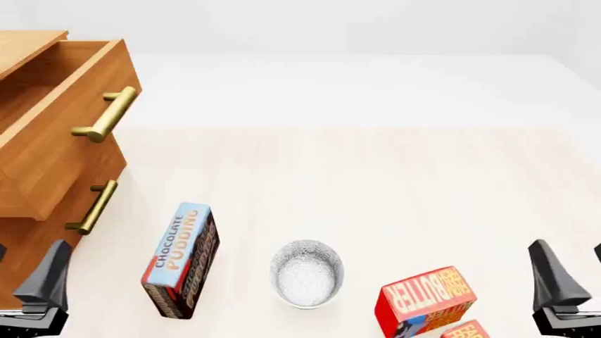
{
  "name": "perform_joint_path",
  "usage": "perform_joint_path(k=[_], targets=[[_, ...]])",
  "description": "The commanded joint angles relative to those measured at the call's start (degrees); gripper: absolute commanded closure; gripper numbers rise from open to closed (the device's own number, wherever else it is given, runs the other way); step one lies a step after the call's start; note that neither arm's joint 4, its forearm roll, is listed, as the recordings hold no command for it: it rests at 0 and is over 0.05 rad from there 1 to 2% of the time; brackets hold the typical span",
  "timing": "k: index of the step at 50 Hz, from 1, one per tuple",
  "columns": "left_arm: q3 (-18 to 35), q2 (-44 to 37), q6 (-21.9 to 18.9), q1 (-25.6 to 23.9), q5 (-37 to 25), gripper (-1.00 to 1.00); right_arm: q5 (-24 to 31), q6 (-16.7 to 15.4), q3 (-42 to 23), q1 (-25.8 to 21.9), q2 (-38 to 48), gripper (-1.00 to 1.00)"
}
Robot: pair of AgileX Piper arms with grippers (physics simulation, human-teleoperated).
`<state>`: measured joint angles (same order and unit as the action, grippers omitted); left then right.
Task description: Put the bowl in the top drawer of the cabinet.
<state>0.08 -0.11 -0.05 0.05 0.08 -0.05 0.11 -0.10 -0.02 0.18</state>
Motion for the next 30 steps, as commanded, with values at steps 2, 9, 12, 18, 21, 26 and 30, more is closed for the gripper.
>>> perform_joint_path(k=[2,9,12,18,21,26,30], targets=[[0.15,-0.20,-0.18,-0.21,-0.02,-1.00,-0.07,0.11,-0.14,-0.03,0.26,-1.00],[0.11,-0.05,-0.56,-0.54,-0.27,-1.00,-0.07,0.23,-0.14,-0.04,0.27,-1.00],[0.11,0.01,-0.71,-0.46,-0.23,-1.00,-0.07,0.11,-0.14,-0.02,0.25,-1.00],[0.20,0.04,-0.94,-0.36,-0.27,-1.00,-0.06,0.18,-0.14,-0.01,0.27,-1.00],[0.14,0.05,-1.32,-0.46,-0.19,-1.00,-0.07,0.17,-0.14,-0.04,0.25,-1.00],[0.57,0.09,-0.32,-1.23,-0.14,-1.00,-0.07,0.20,-0.14,-0.02,0.25,-1.00],[1.33,0.06,-0.51,-1.71,-0.07,-1.00,-0.07,0.14,-0.14,-0.02,0.26,-1.00]])
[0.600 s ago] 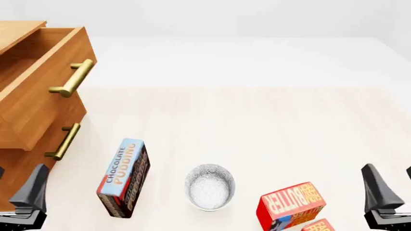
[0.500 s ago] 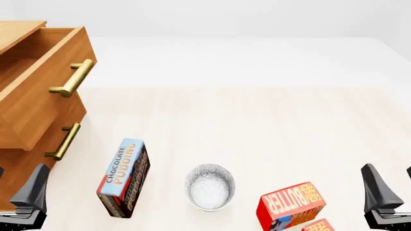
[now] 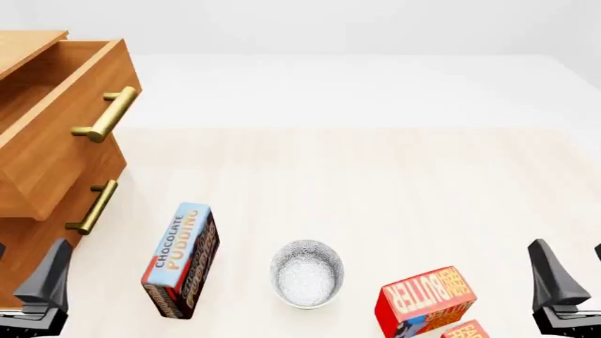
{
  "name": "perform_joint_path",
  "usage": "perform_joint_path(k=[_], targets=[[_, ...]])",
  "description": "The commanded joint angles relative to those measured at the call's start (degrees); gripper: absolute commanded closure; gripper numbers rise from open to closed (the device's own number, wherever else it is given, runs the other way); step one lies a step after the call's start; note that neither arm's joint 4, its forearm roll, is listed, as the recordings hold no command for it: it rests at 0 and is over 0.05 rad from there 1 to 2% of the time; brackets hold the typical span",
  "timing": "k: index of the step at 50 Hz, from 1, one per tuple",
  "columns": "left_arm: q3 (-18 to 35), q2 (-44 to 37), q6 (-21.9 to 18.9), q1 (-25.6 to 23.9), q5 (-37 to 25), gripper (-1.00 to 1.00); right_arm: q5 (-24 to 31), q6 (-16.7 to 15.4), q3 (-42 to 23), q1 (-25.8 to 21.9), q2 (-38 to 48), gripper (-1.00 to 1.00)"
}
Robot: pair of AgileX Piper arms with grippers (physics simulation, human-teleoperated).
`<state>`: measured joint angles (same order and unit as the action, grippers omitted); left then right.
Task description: Put the bowl in the top drawer of the cabinet.
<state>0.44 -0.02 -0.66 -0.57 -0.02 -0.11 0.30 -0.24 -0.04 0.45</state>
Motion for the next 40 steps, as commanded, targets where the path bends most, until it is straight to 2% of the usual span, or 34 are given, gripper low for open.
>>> perform_joint_path(k=[1,8,12,16,18,25,27,30,34,40], targets=[[1.36,-0.03,0.16,-1.03,-0.10,-1.00,0.00,-0.02,0.00,0.00,-0.02,-1.00],[4.18,0.00,0.85,-1.25,-1.79,-1.00,0.00,-0.02,0.00,0.01,-0.02,-1.00],[5.84,0.01,-2.47,-1.46,-0.21,-1.00,0.00,-0.03,0.00,0.01,-0.02,-1.00],[8.14,0.01,-0.60,-1.57,-2.78,-1.00,0.00,-0.03,0.00,0.02,-0.02,-1.00],[8.50,0.01,-1.54,-2.33,-2.50,-1.00,0.00,-0.03,0.00,0.01,-0.02,-1.00],[10.75,0.01,-1.11,-2.57,-4.45,-1.00,0.00,-0.04,0.00,0.03,-0.02,-1.00],[12.10,0.01,1.32,-3.36,-7.23,-1.00,0.00,-0.04,0.00,0.02,-0.02,-1.00],[13.63,0.01,-2.34,-3.68,-5.89,-1.00,0.00,-0.03,0.00,0.03,-0.01,-1.00],[14.73,0.01,-1.95,-3.75,-7.33,-1.00,0.00,-0.04,0.00,0.03,-0.02,-1.00],[16.98,0.01,-3.47,-4.24,-8.46,-1.00,0.00,-0.05,0.00,0.03,-0.02,-1.00]])
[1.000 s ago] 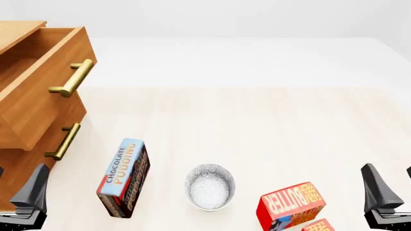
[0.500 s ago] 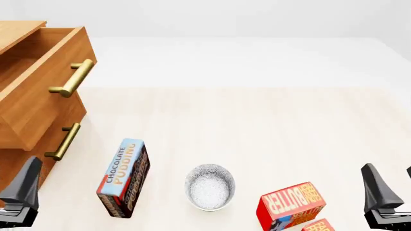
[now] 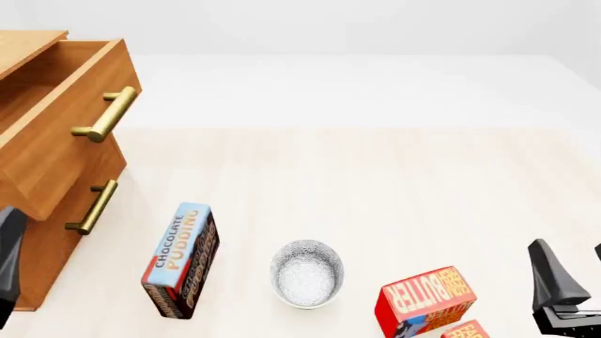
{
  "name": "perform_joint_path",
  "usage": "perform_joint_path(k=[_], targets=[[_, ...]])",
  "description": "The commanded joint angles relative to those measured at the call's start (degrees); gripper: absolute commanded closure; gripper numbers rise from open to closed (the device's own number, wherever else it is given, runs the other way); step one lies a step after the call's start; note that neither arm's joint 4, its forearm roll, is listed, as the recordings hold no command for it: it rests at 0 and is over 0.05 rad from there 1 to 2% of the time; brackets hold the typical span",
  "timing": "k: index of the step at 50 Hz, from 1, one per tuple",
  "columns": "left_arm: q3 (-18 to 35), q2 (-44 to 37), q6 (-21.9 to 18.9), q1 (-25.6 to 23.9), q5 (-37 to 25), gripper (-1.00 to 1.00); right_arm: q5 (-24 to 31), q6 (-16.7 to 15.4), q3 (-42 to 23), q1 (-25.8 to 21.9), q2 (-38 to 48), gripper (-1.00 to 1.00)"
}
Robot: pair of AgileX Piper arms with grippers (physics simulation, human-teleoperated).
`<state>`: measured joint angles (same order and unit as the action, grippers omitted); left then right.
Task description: Put the bowl in the top drawer of the cabinet.
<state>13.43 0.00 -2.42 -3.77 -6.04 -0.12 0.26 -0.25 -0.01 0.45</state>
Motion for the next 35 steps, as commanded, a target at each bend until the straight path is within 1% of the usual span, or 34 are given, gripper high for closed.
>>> perform_joint_path(k=[1,3,6,7,16,19,20,23,26,29,35], targets=[[4.15,0.00,-1.83,-1.06,-2.60,-1.00,0.01,-0.02,0.01,0.00,-0.02,-1.00],[5.41,0.00,-2.71,-1.00,-3.07,-1.00,0.01,-0.02,0.01,0.01,-0.02,-1.00],[6.22,0.00,-2.89,-0.90,-3.75,-1.00,0.00,-0.01,0.01,0.01,-0.03,-1.00],[7.31,0.00,-3.39,-1.06,-4.54,-1.00,0.00,-0.02,0.01,0.01,-0.03,-1.00],[10.56,0.00,-5.44,-1.75,-6.99,-1.00,0.01,-0.02,0.01,0.01,-0.02,-1.00],[12.98,0.00,-6.05,-2.33,-9.15,-1.00,0.01,-0.02,0.01,0.01,-0.02,-1.00],[14.04,0.00,-6.86,-2.60,-9.63,-1.00,0.01,-0.01,0.01,0.02,-0.02,-1.00],[14.75,0.00,-7.11,-2.65,-10.43,-1.00,0.01,-0.02,0.01,0.02,-0.03,-1.00],[16.51,0.00,-6.81,-2.85,-12.66,-1.00,0.00,-0.02,0.01,-0.01,-0.04,-1.00],[17.76,0.00,-8.76,-3.32,-13.77,-1.00,0.00,-0.01,0.01,0.01,-0.03,-1.00],[20.45,-0.01,-8.62,-3.61,-16.55,-1.00,0.01,-0.02,0.01,0.00,-0.02,-1.00]])
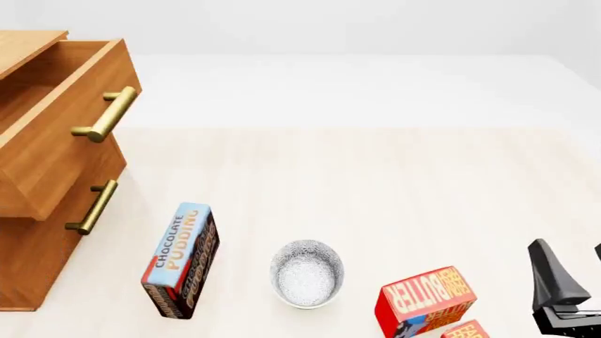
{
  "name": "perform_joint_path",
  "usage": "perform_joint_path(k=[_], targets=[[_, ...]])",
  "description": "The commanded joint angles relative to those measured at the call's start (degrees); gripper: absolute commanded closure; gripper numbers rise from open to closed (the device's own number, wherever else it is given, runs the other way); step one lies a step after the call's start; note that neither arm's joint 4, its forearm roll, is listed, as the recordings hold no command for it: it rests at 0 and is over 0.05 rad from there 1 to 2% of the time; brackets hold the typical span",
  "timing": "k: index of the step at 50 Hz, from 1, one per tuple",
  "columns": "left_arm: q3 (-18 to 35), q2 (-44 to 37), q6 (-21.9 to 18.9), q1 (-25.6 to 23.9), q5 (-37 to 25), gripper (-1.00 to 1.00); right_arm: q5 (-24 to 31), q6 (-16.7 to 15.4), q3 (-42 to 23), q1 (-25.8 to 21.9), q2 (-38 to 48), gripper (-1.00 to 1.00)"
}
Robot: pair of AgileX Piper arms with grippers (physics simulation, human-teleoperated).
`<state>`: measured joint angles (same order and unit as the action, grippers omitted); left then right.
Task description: Put the bowl in the top drawer of the cabinet.
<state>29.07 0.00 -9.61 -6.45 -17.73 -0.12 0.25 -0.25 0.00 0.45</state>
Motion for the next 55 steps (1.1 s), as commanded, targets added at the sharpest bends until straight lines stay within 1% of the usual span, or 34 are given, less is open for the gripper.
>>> perform_joint_path(k=[1,5,9,11,12,14,16,17,22,25,26,30,32,38,41,45,46,47,48,49,50,52,55], targets=[[5.22,-0.01,-1.43,-0.98,-5.30,-1.00,0.00,-0.01,0.01,0.00,-0.03,-1.00],[6.54,-0.07,-2.52,-1.49,-6.54,-1.00,0.00,-0.01,0.01,-0.01,-0.03,-1.00],[7.77,-0.20,-2.32,-1.87,-7.93,-1.00,0.00,-0.02,0.01,0.00,-0.03,-1.00],[8.21,-0.21,-2.94,-2.04,-7.96,-1.00,0.00,-0.01,0.01,-0.01,-0.03,-1.00],[9.53,-0.96,-3.87,-2.39,-8.27,-1.00,0.01,0.00,0.01,0.00,-0.02,-1.00],[9.96,-1.60,-3.89,-2.43,-8.17,-1.00,0.01,-0.01,0.01,0.00,-0.02,-1.00],[10.30,-2.46,-3.48,-2.06,-8.03,-1.00,0.01,-0.01,0.01,0.01,-0.03,-1.00],[11.21,-4.23,-2.41,-1.63,-7.62,-1.00,0.00,-0.01,0.01,-0.01,-0.03,-1.00],[13.57,-6.74,-2.75,-1.23,-7.11,-1.00,0.00,0.00,0.01,-0.02,-0.03,-1.00],[13.59,-6.75,-2.75,-1.23,-7.11,-1.00,0.00,0.00,0.01,-0.02,-0.03,-1.00],[14.56,-9.07,-2.25,-0.65,-6.36,-1.00,0.00,0.00,0.01,0.00,-0.03,-1.00],[15.39,-11.54,-2.43,-0.16,-4.82,-1.00,0.00,0.01,0.01,-0.01,-0.03,-1.00],[16.00,-12.15,-2.67,-0.49,-4.72,-1.00,0.01,-0.01,0.01,0.00,-0.02,-1.00],[18.80,-15.77,-1.04,-0.72,-4.88,-1.00,0.00,-0.01,0.01,0.00,-0.02,-1.00],[19.63,-17.71,-1.61,-0.48,-4.21,-1.00,0.01,-0.01,0.01,0.00,-0.01,-1.00],[22.63,-20.93,-0.40,-1.16,-5.75,-1.00,0.01,-0.01,0.01,0.01,-0.03,-1.00],[22.65,-20.94,-0.40,-1.16,-5.76,-1.00,0.01,-0.01,0.01,0.01,-0.03,-1.00],[24.42,-22.81,0.93,-2.10,-7.15,-1.00,0.01,-0.01,0.01,-0.01,-0.02,-1.00],[24.46,-22.82,0.93,-2.10,-7.17,-1.00,0.00,-0.01,0.01,-0.01,-0.02,-1.00],[25.48,-23.63,2.33,-2.50,-7.93,-1.00,0.00,0.00,0.01,-0.01,-0.03,-1.00],[26.83,-24.59,2.54,-2.34,-8.45,-1.00,0.01,-0.01,0.01,-0.01,0.00,-1.00],[26.40,-23.48,-1.01,-1.47,-6.93,-1.00,0.00,0.00,0.01,-0.01,-0.03,-1.00],[28.14,-25.34,0.97,-1.36,-7.98,-1.00,0.01,0.00,0.01,0.01,-0.02,-1.00]])
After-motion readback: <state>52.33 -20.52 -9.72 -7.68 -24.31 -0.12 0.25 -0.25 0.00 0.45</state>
